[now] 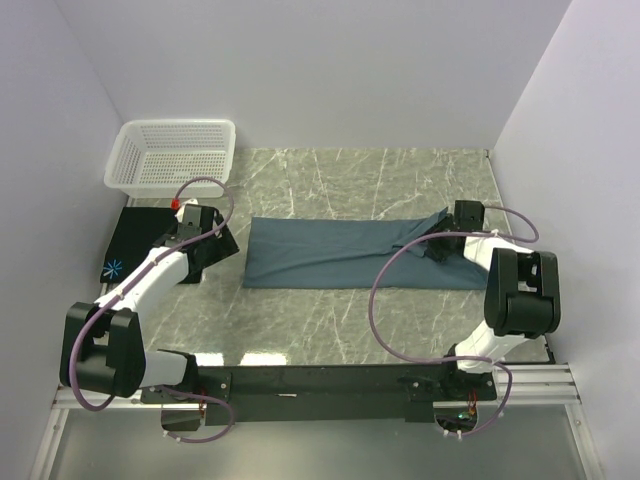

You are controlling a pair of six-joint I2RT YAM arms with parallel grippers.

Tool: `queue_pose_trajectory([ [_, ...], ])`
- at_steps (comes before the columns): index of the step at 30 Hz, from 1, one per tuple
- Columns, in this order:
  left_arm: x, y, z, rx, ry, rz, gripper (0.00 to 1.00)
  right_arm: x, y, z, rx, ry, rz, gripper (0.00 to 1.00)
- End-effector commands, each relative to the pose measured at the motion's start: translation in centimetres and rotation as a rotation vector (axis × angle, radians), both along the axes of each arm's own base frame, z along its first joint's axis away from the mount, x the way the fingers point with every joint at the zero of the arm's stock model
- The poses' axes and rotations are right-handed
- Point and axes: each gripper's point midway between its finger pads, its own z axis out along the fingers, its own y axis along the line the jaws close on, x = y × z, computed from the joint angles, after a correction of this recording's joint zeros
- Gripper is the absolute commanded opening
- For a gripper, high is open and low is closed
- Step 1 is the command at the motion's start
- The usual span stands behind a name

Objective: Fold and stack the t-shirts
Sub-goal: Fold the tshirt

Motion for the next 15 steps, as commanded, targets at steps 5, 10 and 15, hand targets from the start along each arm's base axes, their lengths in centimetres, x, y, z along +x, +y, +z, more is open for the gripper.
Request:
queue_pose_trajectory([
  [5, 0.8, 0.1, 1.0, 0.011, -0.042, -0.005, 0.95, 5.0, 3.2, 4.0, 0.049, -0.114, 0.067, 0.50],
  [10, 0.7, 0.2, 1.0, 0.015, -0.045, -0.003, 0.95, 9.6, 5.4, 6.1, 0.090, -0.173, 0.129, 0.50],
  [15, 0.7, 0.2, 1.2, 0.010, -0.051, -0.004, 0.95, 13.4, 4.9, 10.1, 0.013, -0.252, 0.165, 0.50],
])
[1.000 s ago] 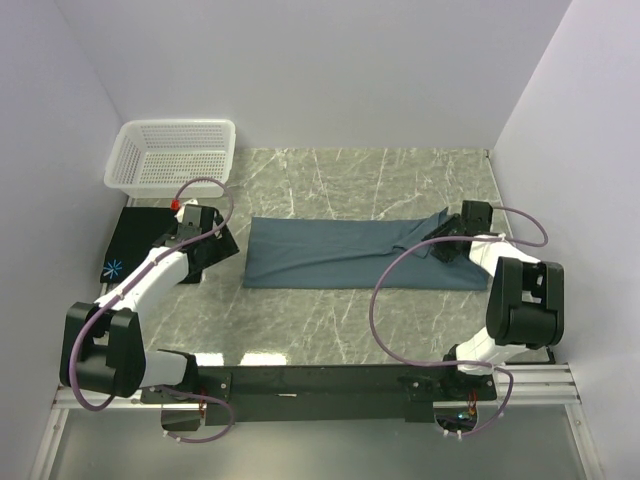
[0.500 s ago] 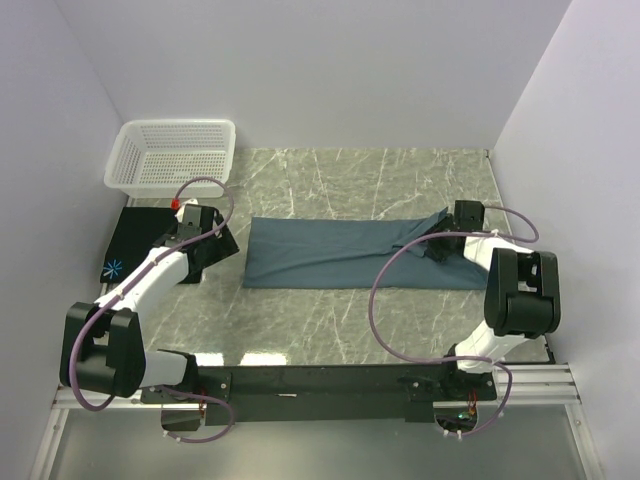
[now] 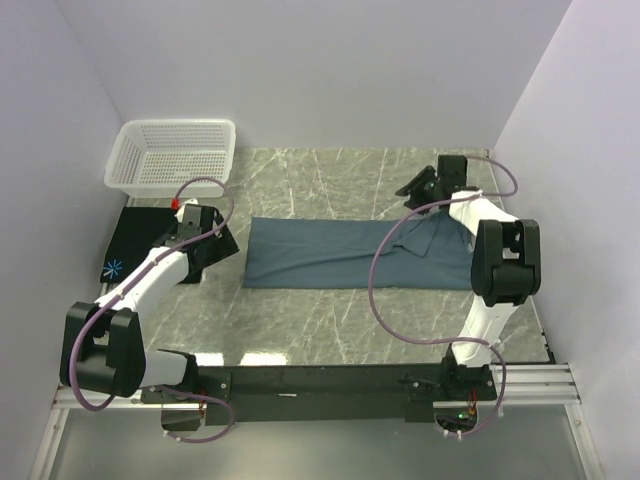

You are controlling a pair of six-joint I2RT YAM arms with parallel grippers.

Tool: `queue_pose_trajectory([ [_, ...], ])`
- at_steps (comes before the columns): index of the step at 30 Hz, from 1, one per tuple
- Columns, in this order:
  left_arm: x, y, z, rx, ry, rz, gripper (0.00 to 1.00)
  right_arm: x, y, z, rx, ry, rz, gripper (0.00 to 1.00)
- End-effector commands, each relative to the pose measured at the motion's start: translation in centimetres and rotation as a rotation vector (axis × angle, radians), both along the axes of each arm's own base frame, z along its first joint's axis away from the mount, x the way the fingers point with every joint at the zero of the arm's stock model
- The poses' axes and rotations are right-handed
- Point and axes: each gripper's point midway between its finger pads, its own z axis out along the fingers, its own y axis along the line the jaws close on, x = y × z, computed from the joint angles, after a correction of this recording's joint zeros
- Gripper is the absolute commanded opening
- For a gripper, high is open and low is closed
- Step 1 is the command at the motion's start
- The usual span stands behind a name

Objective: Fold and stack the t-shirts
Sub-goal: Fold the tshirt

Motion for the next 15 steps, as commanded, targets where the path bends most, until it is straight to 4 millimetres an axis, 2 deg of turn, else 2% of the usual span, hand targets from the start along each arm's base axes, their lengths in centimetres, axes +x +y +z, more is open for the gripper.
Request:
queue_pose_trajectory([
  [1, 0.8, 0.1, 1.2, 0.007, -0.053, -0.007, 0.95, 2.0, -0.9, 3.9, -0.089, -0.072, 0.016, 0.50],
  [3, 0.8, 0.0, 1.2, 0.005, -0.053, -0.010, 0.95, 1.9, -1.9, 5.1, -0.148, -0.085, -0.003, 0.50],
  [6, 0.8, 0.0, 1.2, 0.002, -0.051, -0.009, 0.95, -0.2, -3.7, 4.8, -0.231, -0.041, -0.039, 0.50],
  [8, 0.8, -0.1, 1.2, 0.001, -0.051, -0.012, 0.95, -1.6, -4.6, 4.2, -0.251, -0.018, -0.064, 0.47],
  [9, 0.8, -0.1, 1.2, 0.000, -0.050, -0.013, 0.95, -3.2, -4.8, 3.0, -0.247, 0.008, -0.066, 0.47],
  [11, 0.8, -0.2, 1.2, -0.004, -0.050, -0.016, 0.95, -4.3, -5.8, 2.2, -0.235, 0.014, -0.087, 0.46],
  [12, 0.8, -0.2, 1.2, -0.007, -0.049, -0.019, 0.95, -5.5, -6.3, 1.1, -0.226, 0.037, -0.094, 0.45],
  [13, 0.8, -0.3, 1.2, -0.010, -0.050, -0.025, 0.95, -5.7, -7.5, 0.8, -0.215, 0.030, -0.122, 0.43],
  [15, 0.8, -0.5, 1.2, -0.015, -0.051, -0.032, 0.95, -6.4, -8.0, -0.2, -0.178, 0.038, -0.121, 0.42],
])
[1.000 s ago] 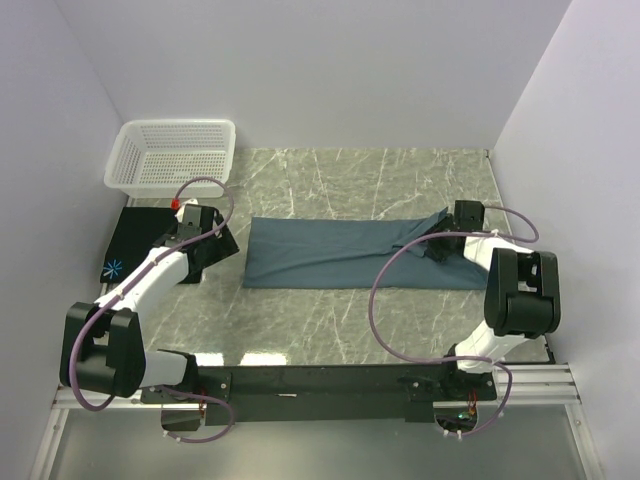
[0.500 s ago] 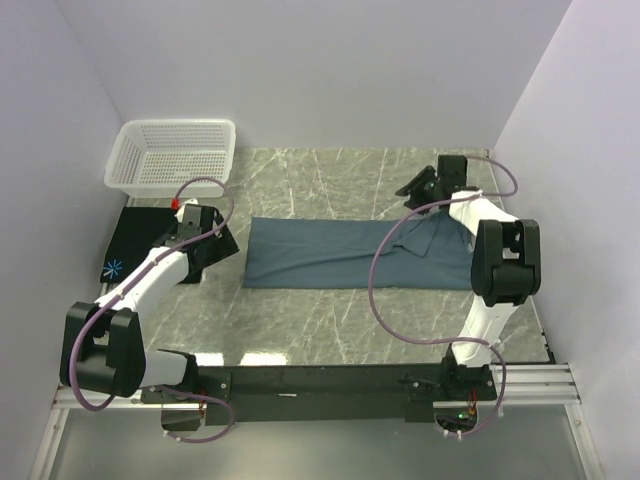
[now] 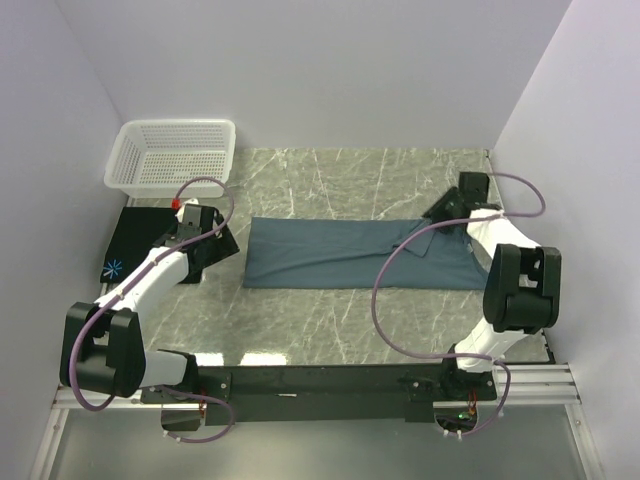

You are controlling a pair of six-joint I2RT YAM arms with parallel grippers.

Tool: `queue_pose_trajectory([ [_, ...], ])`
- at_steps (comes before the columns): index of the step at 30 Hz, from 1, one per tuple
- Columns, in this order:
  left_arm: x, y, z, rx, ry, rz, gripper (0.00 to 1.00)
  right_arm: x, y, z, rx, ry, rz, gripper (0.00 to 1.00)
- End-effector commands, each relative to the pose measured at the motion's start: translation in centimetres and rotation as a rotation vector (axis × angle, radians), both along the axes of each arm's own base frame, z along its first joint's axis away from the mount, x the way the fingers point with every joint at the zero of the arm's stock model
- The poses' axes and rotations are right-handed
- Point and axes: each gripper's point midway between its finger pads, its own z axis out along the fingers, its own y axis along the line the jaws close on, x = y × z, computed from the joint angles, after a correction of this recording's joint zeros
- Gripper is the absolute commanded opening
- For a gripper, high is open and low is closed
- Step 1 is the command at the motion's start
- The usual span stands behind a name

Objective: Fold and stack the t-shirts
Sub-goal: Fold the tshirt

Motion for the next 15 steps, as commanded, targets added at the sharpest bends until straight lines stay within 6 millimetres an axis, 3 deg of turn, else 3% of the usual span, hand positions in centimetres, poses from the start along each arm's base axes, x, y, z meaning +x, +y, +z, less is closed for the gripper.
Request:
queue_pose_trajectory([
  [1, 0.9, -0.5, 1.2, -0.017, -0.055, -0.030, 0.95, -0.7, -2.6, -0.4, 0.011, -0.026, -0.039, 0.41],
  [5, 0.9, -0.6, 1.1, -0.021, -0.052, -0.037, 0.96, -1.0, -1.9, -1.3, 0.059, -0.002, -0.001, 0.41],
  [15, 0.8, -0.8, 0.9, -0.026, -0.043, -0.044, 0.95, -4.2, -1.3, -5.6, 0.102, 0.076, -0.046, 0.41],
])
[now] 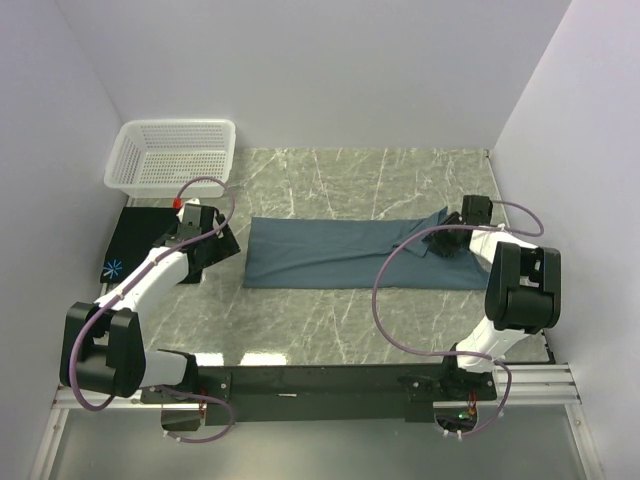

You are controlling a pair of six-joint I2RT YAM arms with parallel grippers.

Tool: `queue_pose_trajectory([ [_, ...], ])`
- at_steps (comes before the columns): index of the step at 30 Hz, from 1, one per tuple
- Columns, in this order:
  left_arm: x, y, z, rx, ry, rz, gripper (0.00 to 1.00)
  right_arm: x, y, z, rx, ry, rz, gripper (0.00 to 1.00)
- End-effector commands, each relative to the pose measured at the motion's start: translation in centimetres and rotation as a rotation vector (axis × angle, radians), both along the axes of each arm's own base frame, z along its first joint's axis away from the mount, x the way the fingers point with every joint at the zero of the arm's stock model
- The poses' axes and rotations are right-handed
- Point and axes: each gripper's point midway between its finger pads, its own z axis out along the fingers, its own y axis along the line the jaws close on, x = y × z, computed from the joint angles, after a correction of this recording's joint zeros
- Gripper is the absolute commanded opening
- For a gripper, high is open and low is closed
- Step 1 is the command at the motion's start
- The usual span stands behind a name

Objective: Fold and stack the t-shirts
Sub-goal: Fold the tshirt

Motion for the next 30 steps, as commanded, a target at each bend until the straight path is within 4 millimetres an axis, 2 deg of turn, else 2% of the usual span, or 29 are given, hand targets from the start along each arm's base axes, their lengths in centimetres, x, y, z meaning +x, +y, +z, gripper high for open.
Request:
queue_pose_trajectory([
  [1, 0.8, -0.3, 0.9, -0.008, -0.044, -0.019, 0.95, 0.4, -0.2, 0.3, -0.009, -0.038, -0.015, 0.41],
  [6, 0.8, -0.3, 0.8, -0.007, -0.043, -0.018, 0.95, -0.2, 0.3, -0.2, 0.002, -0.030, 0.003, 0.41],
  [12, 0.8, -0.3, 0.9, -0.007, -0.045, -0.018, 0.95, -0.3, 1.0, 0.1, 0.042, -0.047, 0.017, 0.31],
  [15, 0.8, -0.3, 1.0, -0.007, -0.046, -0.018, 0.96, -0.3, 1.4, 0.4, 0.065, -0.048, 0.024, 0.24],
  [19, 0.8, -0.2, 1.0, -0.006, -0.046, -0.017, 0.95, -0.6, 1.2, 1.0, 0.062, -0.050, -0.007, 0.05],
  [21, 0.8, -0.3, 1.1, -0.008, -0.051, -0.018, 0.96, -1.1, 1.0, 1.7, 0.050, -0.048, -0.026, 0.00],
  [26, 0.8, -0.2, 1.3, -0.006, -0.053, -0.016, 0.96, -2.4, 0.2, 3.3, 0.015, -0.045, -0.093, 0.00],
  [30, 0.8, -0.1, 1.6, -0.005, -0.060, -0.014, 0.96, -3.6, -0.2, 3.6, -0.006, -0.020, -0.141, 0.00],
])
